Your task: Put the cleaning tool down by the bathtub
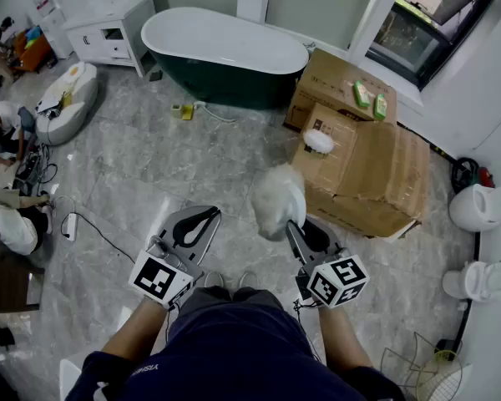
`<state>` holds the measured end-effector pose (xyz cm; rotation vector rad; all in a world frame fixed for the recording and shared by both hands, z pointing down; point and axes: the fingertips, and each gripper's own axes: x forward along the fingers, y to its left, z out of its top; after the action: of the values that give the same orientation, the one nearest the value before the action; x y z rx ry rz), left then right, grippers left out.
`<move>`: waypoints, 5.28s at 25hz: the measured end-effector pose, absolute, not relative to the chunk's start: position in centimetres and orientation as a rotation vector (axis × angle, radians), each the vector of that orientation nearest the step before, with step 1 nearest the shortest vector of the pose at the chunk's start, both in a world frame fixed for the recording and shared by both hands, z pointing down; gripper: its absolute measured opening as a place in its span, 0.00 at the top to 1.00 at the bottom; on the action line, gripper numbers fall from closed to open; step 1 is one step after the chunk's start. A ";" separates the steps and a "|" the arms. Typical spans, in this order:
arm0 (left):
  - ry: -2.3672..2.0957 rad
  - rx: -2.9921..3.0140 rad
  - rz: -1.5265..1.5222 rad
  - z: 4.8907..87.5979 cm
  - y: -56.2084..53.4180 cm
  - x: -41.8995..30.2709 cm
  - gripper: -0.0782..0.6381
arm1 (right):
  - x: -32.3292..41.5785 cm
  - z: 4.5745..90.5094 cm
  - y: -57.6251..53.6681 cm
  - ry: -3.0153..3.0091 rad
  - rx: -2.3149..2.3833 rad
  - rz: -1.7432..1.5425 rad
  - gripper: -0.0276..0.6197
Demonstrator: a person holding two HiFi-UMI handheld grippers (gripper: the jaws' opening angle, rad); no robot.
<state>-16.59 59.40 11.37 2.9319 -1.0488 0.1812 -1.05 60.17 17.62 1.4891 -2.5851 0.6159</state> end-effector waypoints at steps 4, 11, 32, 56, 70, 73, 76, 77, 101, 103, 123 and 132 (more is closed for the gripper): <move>-1.046 2.929 0.182 11.5 59.6 -16.4 0.83 | -1.1 17.8 60.3 -2.585 1.482 0.623 0.82; -1.054 2.917 0.185 11.8 59.6 -16.5 0.83 | -1.2 17.9 60.4 -2.594 1.482 0.629 0.81; -1.098 2.899 0.200 13.0 59.5 -12.7 0.83 | 2.5 18.9 59.7 -2.616 1.451 0.623 0.82; -1.143 2.883 0.217 13.8 52.7 -11.0 0.83 | 5.0 19.9 52.7 -2.622 1.426 0.625 0.82; -1.085 2.866 0.225 15.7 41.2 -13.8 0.83 | 2.4 21.7 42.0 -2.564 1.450 0.669 0.82; -1.067 2.859 0.230 16.1 38.4 -14.8 0.83 | 1.4 21.9 39.4 -2.547 1.462 0.683 0.82; -1.050 2.850 0.235 16.3 35.6 -16.0 0.83 | 0.3 22.1 36.8 -2.528 1.472 0.694 0.82; -1.043 2.849 0.236 16.4 34.8 -16.3 0.83 | 0.0 22.1 36.0 -2.523 1.475 0.697 0.82; -0.970 2.857 0.214 16.7 18.8 -21.6 0.83 | -5.5 22.0 20.7 -2.471 1.514 0.696 0.82; -0.969 2.859 0.214 16.7 17.8 -21.7 0.83 | -5.6 22.0 19.6 -2.468 1.517 0.695 0.82; -1.014 2.819 0.263 18.4 4.7 -17.9 0.83 | -1.9 23.8 5.2 -2.489 1.451 0.724 0.82; -1.080 2.759 0.280 18.6 -3.0 -13.5 0.83 | 1.9 24.5 -3.3 -2.518 1.363 0.750 0.82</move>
<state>-13.53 -2.95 18.56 2.7595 -1.0802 0.2804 1.94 -3.31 24.47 1.3628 -2.5185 0.7499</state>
